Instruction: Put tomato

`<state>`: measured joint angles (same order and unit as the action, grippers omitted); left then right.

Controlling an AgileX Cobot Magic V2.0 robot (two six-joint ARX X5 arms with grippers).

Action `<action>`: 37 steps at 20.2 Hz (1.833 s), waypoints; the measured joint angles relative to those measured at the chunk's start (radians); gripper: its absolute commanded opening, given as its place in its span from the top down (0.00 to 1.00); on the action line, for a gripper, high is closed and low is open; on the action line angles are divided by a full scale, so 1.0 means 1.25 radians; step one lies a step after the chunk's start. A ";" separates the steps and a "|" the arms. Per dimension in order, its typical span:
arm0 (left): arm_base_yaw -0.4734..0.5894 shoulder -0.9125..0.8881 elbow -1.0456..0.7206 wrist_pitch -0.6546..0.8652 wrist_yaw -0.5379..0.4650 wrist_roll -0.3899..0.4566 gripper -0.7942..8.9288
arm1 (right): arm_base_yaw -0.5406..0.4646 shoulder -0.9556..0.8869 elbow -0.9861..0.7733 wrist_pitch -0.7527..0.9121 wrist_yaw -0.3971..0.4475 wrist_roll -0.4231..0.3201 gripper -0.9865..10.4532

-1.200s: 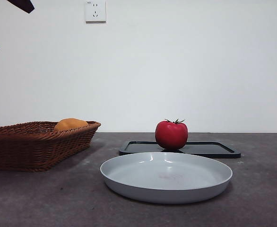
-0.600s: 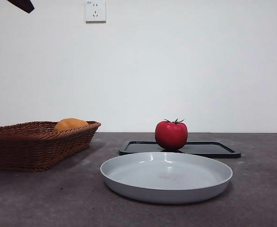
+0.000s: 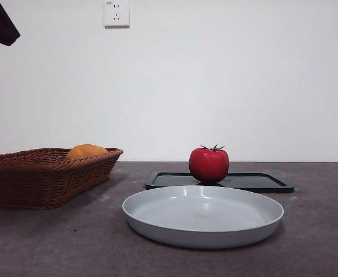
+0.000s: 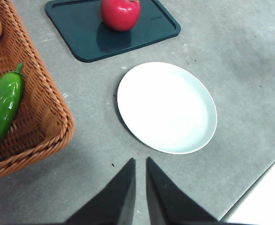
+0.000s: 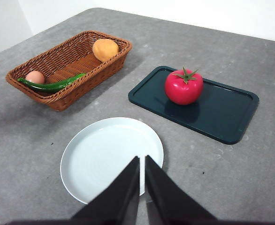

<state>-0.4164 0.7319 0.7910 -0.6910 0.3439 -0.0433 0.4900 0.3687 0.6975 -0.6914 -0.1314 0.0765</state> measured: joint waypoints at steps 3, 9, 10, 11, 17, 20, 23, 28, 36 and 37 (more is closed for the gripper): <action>0.002 -0.001 0.000 0.000 0.000 0.000 0.89 | 0.000 0.000 0.000 0.000 0.000 0.000 0.91; 0.150 -0.100 -0.028 0.043 0.001 0.022 0.89 | 0.000 0.000 0.000 0.000 0.000 0.000 0.91; 0.181 -0.133 -0.053 0.071 0.000 0.028 0.89 | 0.000 0.000 0.000 0.000 0.000 0.000 0.91; 0.213 -0.179 -0.097 0.116 -0.007 0.038 0.88 | 0.000 0.000 0.000 0.000 0.000 0.000 0.91; 0.324 -0.416 -0.436 0.399 -0.070 0.051 0.89 | 0.000 0.000 0.000 0.000 0.000 0.000 0.91; 0.338 -0.525 -0.519 0.394 -0.141 0.039 0.88 | 0.000 0.000 0.000 0.000 0.000 0.000 0.91; 0.338 -0.577 -0.545 0.381 -0.189 0.033 0.89 | 0.000 0.000 0.000 0.000 0.000 0.000 0.91; 0.338 -0.583 -0.568 0.381 -0.239 0.027 0.88 | 0.000 -0.001 0.000 0.000 0.000 0.000 0.91; 0.341 -0.582 -0.601 0.394 -0.250 0.024 0.88 | 0.000 -0.001 0.000 0.000 0.000 0.000 0.91; 0.342 -0.582 -0.603 0.401 -0.250 0.024 0.89 | 0.000 -0.001 0.000 0.000 0.000 0.000 0.91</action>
<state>0.0116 0.0044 0.0376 -0.1898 0.0311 -0.0132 0.4900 0.3679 0.6975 -0.6914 -0.1314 0.0765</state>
